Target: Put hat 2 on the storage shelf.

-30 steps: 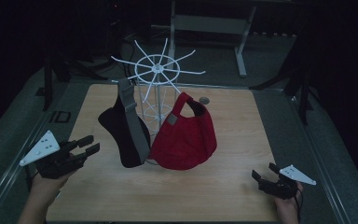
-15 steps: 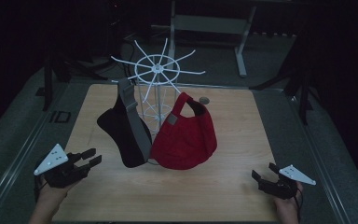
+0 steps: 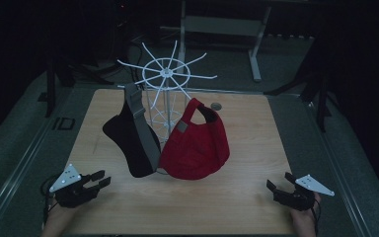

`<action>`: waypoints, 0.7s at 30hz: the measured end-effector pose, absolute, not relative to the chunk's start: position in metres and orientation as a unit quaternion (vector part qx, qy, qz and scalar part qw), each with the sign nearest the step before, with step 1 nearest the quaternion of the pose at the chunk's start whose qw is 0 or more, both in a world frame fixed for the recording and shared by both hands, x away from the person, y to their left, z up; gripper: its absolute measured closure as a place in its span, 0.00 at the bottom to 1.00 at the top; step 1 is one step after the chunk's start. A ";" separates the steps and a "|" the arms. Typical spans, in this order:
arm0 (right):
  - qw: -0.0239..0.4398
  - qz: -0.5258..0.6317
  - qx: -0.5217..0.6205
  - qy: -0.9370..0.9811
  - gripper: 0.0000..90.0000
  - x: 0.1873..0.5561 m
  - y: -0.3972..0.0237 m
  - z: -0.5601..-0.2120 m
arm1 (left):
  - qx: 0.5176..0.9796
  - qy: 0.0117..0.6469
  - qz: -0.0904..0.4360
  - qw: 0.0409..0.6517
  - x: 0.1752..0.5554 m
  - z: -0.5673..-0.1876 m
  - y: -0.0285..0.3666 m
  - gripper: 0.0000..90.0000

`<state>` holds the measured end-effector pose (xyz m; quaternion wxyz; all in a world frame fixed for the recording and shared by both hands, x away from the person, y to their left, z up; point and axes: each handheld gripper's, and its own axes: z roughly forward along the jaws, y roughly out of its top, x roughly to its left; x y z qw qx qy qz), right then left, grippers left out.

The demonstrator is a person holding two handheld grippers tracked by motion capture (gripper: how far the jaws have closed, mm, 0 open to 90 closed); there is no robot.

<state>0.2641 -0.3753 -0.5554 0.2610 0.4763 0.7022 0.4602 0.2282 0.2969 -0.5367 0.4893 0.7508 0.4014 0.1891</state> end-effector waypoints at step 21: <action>0.268 0.462 0.478 0.697 0.15 0.263 -0.376 -0.555 | 0.744 0.422 0.206 0.475 0.208 -0.552 0.305 0.68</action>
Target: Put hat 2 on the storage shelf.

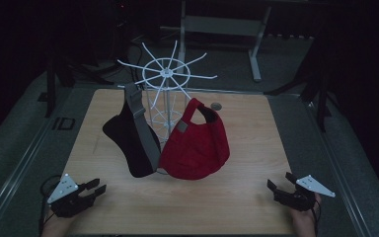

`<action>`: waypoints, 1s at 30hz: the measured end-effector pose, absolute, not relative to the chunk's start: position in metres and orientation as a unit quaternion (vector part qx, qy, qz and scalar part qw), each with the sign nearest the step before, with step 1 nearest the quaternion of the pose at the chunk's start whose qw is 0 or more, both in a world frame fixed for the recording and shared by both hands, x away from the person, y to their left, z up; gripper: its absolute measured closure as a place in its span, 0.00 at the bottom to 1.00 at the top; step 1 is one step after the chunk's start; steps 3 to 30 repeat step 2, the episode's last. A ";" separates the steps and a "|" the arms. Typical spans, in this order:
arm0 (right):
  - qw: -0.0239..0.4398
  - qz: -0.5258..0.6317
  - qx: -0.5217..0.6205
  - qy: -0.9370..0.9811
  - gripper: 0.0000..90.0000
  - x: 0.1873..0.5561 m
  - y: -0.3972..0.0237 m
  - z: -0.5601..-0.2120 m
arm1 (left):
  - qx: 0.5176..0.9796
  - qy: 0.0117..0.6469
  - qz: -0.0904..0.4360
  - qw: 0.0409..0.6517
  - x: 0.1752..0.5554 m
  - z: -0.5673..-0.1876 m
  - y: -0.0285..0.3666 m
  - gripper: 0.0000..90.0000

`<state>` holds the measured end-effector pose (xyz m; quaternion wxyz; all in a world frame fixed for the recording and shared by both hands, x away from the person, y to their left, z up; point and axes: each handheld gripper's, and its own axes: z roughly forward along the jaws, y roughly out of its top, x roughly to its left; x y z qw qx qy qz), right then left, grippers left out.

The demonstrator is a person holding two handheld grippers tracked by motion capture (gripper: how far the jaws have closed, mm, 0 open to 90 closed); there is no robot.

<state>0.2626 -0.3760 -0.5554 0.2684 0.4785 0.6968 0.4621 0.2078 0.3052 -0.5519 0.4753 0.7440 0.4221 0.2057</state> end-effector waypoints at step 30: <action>0.271 0.461 0.478 0.697 0.15 0.263 -0.376 -0.555 | 0.743 0.424 0.206 0.475 0.208 -0.552 0.306 0.68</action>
